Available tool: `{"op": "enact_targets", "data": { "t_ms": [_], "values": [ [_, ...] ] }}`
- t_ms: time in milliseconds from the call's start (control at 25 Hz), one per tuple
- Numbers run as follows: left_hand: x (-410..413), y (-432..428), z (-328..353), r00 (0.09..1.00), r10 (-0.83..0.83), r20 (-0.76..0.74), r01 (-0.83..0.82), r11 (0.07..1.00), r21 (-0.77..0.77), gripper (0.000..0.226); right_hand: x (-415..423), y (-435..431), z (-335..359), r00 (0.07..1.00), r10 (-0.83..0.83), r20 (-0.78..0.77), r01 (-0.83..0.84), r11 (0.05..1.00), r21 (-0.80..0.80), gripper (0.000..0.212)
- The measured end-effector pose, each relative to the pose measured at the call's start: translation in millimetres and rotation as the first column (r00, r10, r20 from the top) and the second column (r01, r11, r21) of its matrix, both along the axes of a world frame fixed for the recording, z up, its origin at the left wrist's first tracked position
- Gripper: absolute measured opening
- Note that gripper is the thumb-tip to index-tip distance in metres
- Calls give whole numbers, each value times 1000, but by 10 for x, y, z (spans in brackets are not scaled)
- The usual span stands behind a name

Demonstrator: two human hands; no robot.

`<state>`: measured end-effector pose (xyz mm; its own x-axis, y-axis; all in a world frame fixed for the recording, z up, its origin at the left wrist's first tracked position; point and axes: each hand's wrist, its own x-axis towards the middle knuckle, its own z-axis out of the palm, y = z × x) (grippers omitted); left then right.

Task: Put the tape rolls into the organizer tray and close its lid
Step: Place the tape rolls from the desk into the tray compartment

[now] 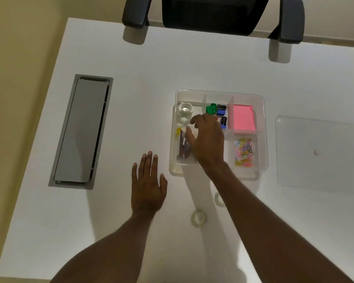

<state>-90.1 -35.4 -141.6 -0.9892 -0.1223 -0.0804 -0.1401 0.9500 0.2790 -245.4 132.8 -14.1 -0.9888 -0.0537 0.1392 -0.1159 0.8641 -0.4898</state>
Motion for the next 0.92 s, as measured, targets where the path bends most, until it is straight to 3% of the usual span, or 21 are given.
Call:
{"op": "enact_targets", "data": {
  "t_ms": [280, 400, 640, 920],
  "values": [
    [8, 4, 85, 1000, -13, -13, 13, 1000, 10, 67, 1123, 160, -185, 986, -165, 32, 168, 968, -185, 17],
    [7, 11, 95, 999, -5, -36, 6, 1000, 16, 66, 1525, 399, -324, 971, -231, 60, 237, 963, -128, 24],
    [9, 24, 129, 997, 6, -80, -5, 1000, 17, 65, 2011, 899, -537, 906, -322, 275, 320, 946, 54, 58],
    [6, 14, 133, 998, 10, -70, -7, 1000, 30, 65, 2074, 993, -593, 916, -299, 266, 294, 954, 60, 52]
  ]
}}
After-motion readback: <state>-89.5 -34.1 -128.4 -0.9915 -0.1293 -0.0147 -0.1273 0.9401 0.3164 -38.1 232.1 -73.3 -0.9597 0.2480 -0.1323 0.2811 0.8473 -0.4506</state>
